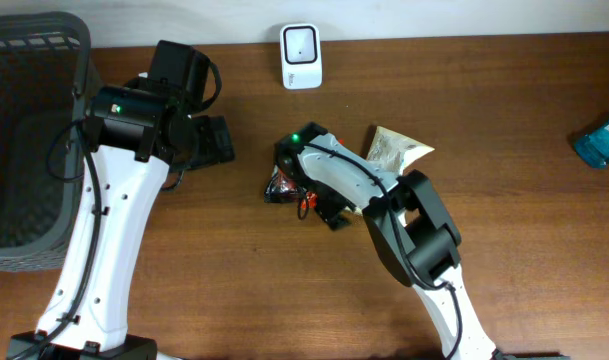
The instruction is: Scan the item barcode
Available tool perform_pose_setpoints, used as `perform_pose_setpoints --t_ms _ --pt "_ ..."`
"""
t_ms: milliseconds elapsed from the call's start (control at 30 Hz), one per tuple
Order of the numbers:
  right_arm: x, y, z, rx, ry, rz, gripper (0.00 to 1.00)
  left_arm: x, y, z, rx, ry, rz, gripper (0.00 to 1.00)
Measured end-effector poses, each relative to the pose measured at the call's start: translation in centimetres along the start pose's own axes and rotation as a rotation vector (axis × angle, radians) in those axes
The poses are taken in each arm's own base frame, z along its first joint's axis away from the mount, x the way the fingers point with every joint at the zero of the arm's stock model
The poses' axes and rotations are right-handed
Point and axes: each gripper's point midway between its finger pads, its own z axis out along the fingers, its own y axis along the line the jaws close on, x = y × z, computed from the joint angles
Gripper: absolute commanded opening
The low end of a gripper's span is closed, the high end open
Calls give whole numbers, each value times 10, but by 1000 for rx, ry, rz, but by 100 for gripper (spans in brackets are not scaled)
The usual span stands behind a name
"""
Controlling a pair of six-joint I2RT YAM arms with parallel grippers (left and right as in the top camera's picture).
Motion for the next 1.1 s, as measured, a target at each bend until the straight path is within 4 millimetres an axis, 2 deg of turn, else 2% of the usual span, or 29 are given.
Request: perform_pose_setpoints --t_ms 33,133,167,200,233,367,467,500,567,667,733,800,833,900,967,1000,1033,1100 --pt "-4 -3 1 9 -20 13 77 0 0 0 0 0 0 99" --pt "-12 -13 8 19 -59 65 35 0 0 0 1 0 0 99" --pt "-14 -16 11 20 -61 87 28 0 0 0 1 0 0 99" --pt "-14 -19 13 19 -61 101 12 0 0 0 1 -1 0 99" --pt "-16 -22 16 16 -64 120 4 0 0 0 0 0 0 99" --pt "-13 -40 19 4 -36 227 4 0 0 0 0 0 0 99" --pt "-19 -77 -1 -40 -45 390 4 0 0 0 1 -1 0 99" --pt "-25 -99 -16 -80 -85 473 4 0 0 0 0 0 0 99" --pt "-29 -123 -39 -191 -137 541 4 0 0 0 1 0 0 99" --pt "-28 -160 -96 -412 -303 603 4 0 0 0 1 0 0 99" --pt "-18 -178 -137 -554 -421 613 4 0 0 0 0 0 0 99" --pt "-7 -185 -166 -694 -501 607 4 0 0 0 0 0 0 99" --pt "-6 -185 -171 -754 -514 604 4 0 0 0 0 0 0 99" --pt "-2 -191 -169 -855 -508 624 4 0 0 0 1 0 0 99" --pt "9 -204 -148 -934 -446 675 4 0 0 0 0 0 0 99" --pt "12 -207 -131 -967 -400 698 4 0 0 0 1 -1 0 99" --pt "14 -206 -100 -993 -328 722 4 0 0 0 1 0 0 99" --pt "19 -203 -62 -1013 -235 755 4 0 0 0 0 0 0 99"
